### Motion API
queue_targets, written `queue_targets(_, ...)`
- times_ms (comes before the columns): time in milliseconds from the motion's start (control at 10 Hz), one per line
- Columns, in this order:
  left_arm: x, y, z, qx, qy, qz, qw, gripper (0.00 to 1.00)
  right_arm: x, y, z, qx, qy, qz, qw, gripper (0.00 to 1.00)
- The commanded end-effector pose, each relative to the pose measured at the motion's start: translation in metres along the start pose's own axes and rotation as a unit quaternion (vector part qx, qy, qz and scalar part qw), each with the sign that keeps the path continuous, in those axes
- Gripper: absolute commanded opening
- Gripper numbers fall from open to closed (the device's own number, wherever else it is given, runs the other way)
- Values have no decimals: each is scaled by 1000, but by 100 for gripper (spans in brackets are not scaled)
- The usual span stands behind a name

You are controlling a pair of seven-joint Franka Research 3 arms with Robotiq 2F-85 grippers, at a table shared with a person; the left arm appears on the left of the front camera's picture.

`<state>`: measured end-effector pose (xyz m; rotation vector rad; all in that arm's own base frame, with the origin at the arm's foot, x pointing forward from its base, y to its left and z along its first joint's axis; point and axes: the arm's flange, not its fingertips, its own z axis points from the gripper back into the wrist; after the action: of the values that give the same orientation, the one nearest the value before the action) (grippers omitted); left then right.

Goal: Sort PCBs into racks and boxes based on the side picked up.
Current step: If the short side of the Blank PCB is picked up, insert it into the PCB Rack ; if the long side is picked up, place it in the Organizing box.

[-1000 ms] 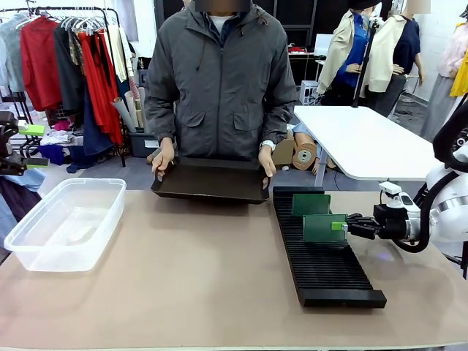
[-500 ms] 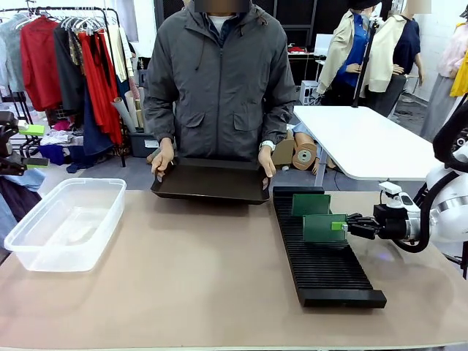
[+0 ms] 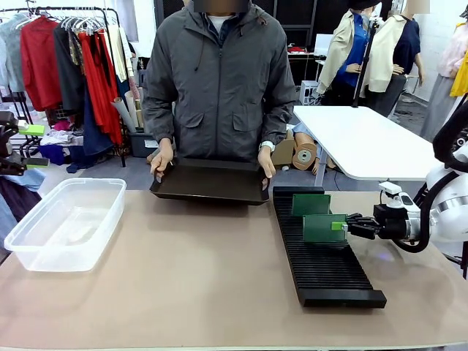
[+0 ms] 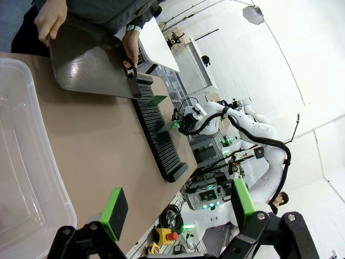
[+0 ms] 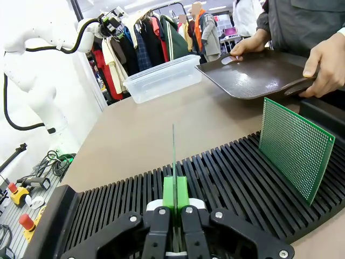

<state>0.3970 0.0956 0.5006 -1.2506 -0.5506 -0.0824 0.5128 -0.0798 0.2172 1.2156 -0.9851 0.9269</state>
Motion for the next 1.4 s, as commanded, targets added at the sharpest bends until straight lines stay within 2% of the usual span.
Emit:
queue_targets(0, -1, -2, 1, 0, 2, 0, 1000, 100, 0, 0, 0, 0, 0, 0, 1000, 0)
queue_targets(600, -1, -2, 1, 0, 2, 0, 1000, 100, -5, -3, -3, 0, -6, 3, 1000, 0)
queue_targets(1300, -1, -2, 1, 0, 2, 0, 1000, 100, -30, 0, -4, -4, -7, 31, 999, 0)
